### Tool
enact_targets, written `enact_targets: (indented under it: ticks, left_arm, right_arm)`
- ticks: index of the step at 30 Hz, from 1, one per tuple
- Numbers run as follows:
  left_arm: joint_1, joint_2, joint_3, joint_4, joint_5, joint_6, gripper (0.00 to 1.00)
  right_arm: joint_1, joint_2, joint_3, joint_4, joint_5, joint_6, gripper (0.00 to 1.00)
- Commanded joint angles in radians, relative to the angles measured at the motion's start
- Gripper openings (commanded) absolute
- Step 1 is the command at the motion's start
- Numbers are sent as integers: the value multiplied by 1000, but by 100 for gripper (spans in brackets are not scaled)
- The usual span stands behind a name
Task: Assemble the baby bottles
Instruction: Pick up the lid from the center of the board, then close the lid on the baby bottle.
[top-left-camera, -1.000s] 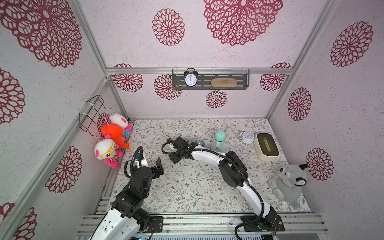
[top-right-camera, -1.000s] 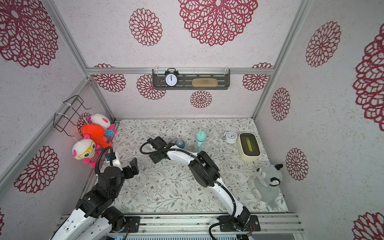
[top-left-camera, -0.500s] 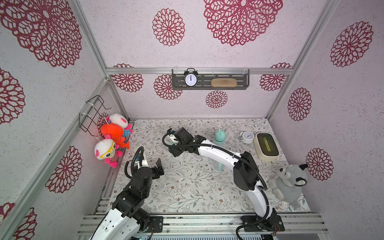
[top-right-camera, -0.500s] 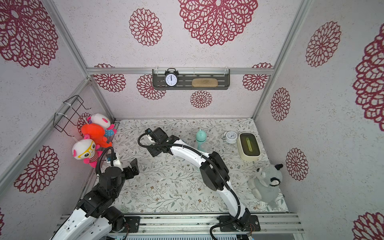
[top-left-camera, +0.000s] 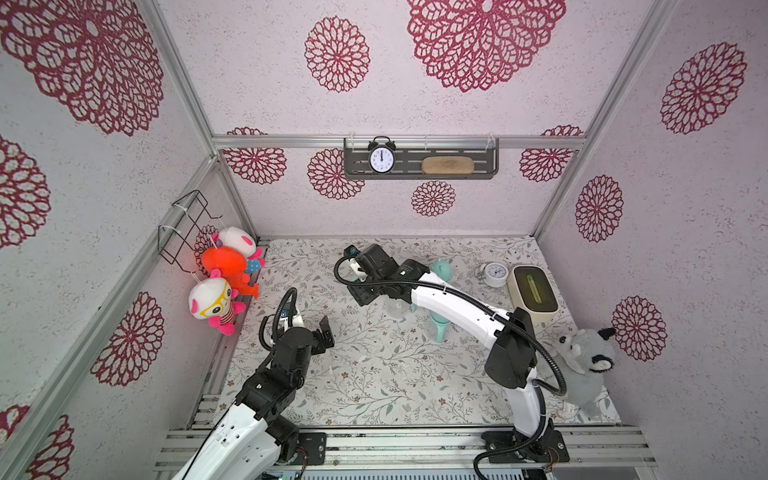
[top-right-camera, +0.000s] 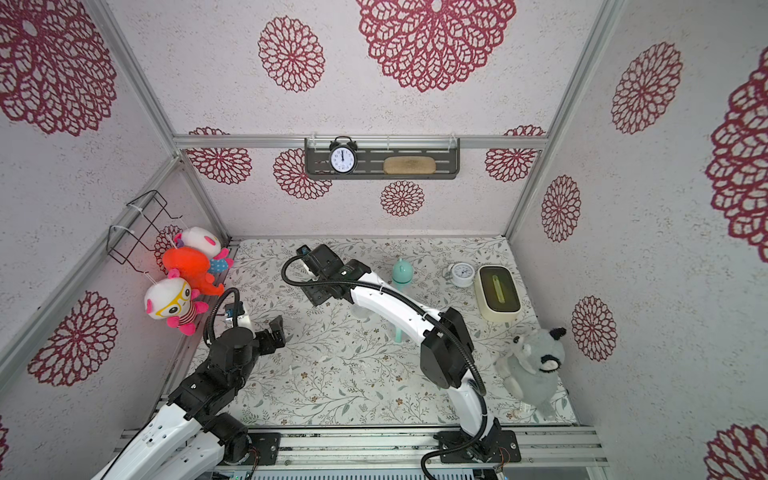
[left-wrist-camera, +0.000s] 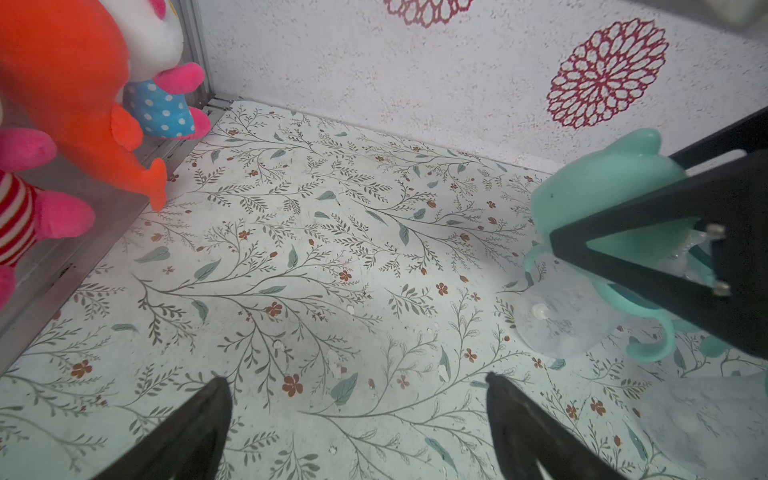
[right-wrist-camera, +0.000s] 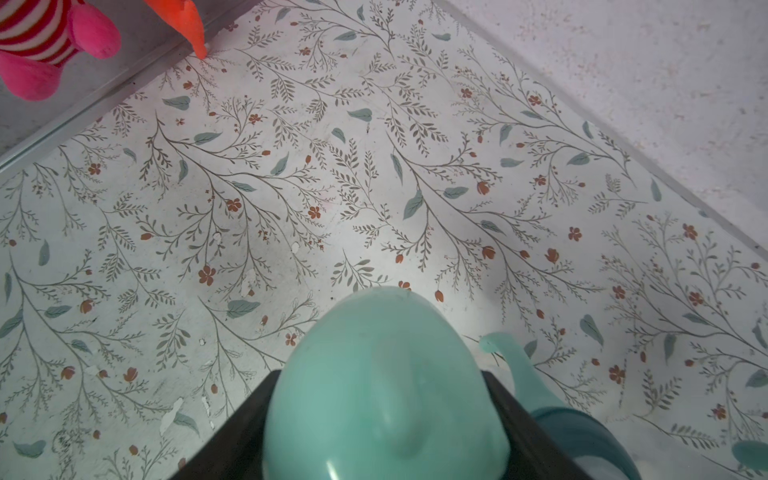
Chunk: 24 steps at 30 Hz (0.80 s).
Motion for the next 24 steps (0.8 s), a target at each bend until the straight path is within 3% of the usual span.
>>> enact_targets:
  ticks: [1, 10, 24]
  left_arm:
    - [10, 8, -7, 48, 21, -12, 98]
    - [16, 25, -15, 75, 43, -19, 98]
    - [22, 46, -18, 89, 58, -14, 98]
  right_arm:
    - [-20, -90, 44, -62, 61, -20, 71]
    - [-93, -132, 43, -156, 53, -24, 71]
    - [-191, -165, -58, -136, 28, -28, 71]
